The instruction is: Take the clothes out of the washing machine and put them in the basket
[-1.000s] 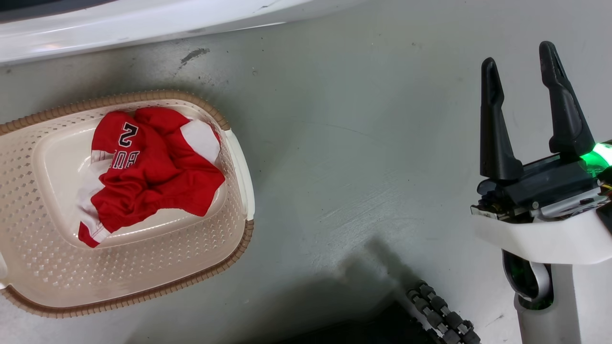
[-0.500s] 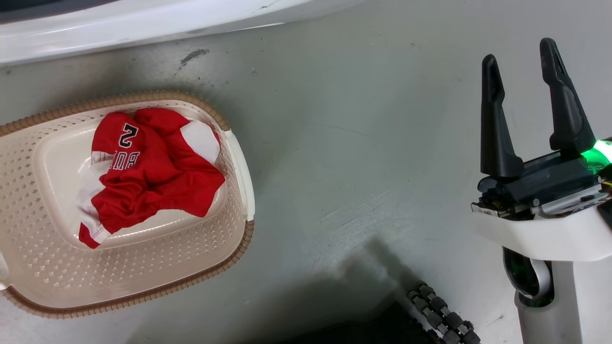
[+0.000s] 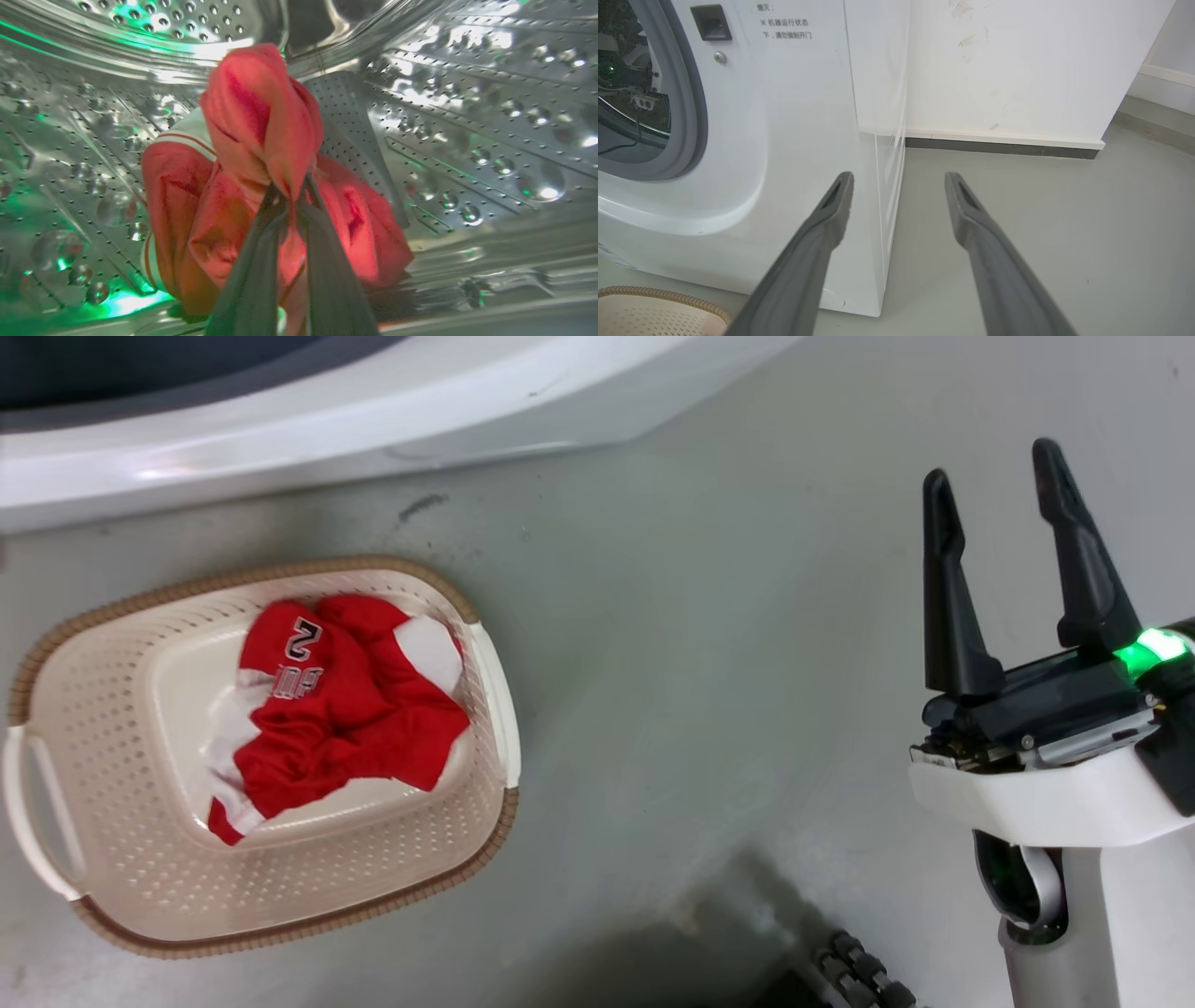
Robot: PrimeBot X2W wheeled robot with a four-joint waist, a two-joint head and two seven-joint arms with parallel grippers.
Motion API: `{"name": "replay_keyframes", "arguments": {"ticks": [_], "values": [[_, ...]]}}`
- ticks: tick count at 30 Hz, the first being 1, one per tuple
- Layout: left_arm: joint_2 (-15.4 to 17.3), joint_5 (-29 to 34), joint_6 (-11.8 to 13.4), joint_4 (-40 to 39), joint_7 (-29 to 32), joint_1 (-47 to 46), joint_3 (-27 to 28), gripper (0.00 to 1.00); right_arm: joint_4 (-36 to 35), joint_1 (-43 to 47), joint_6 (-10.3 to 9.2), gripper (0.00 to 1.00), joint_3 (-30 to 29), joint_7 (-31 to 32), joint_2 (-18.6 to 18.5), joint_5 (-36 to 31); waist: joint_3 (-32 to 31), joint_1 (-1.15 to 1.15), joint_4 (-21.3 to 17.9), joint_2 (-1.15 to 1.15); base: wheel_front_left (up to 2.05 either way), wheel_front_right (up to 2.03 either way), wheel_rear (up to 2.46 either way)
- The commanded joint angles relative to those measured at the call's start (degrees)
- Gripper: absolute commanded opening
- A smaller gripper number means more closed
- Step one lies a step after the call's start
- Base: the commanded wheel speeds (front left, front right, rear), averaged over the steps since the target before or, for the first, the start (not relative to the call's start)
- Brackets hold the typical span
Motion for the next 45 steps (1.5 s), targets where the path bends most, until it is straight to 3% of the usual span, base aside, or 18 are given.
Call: {"name": "replay_keyframes", "arguments": {"ticks": [1, 13, 20, 30, 45], "values": [[-0.94, -1.4, -0.05, -0.33, -2.43, 2.84, -0.66, 0.0, 0.43, 0.89, -0.04, 1.0, -0.03, -0.13, 0.04, -0.75, -3.09, 0.0, 1.35, 0.0, 0.0, 0.0, 0.0], [-3.16, -8.94, -0.05, -2.7, -12.12, 16.88, -6.99, 0.0, 2.35, 4.26, -0.04, 1.0, -0.08, -0.13, 0.03, -3.21, -12.21, 0.0, 5.04, 0.0, 0.0, 0.0, 0.0], [-3.67, -14.61, -0.05, -6.09, -21.2, 28.4, -11.03, 0.0, 3.9, 7.48, -0.04, 1.0, -0.06, -0.13, 0.03, -4.84, -19.12, 0.0, 7.52, 0.0, 0.0, 0.0, 0.0], [-4.04, -17.03, -0.06, -11.52, -26.56, 39.47, -13.02, 0.0, 5.08, 11.64, -0.04, 1.0, -0.05, -0.13, 0.03, -6.11, -26.6, 0.0, 10.07, 0.0, 0.0, 0.0, 0.0], [-2.87, -14.13, 4.93, -41.6, -26.82, 58.43, -9.26, 0.0, 6.17, 16.47, -0.05, 1.0, -0.48, -0.13, 0.03, -7.45, -35.09, 0.0, 13.65, 0.0, 0.0, 0.0, 0.0]]}}
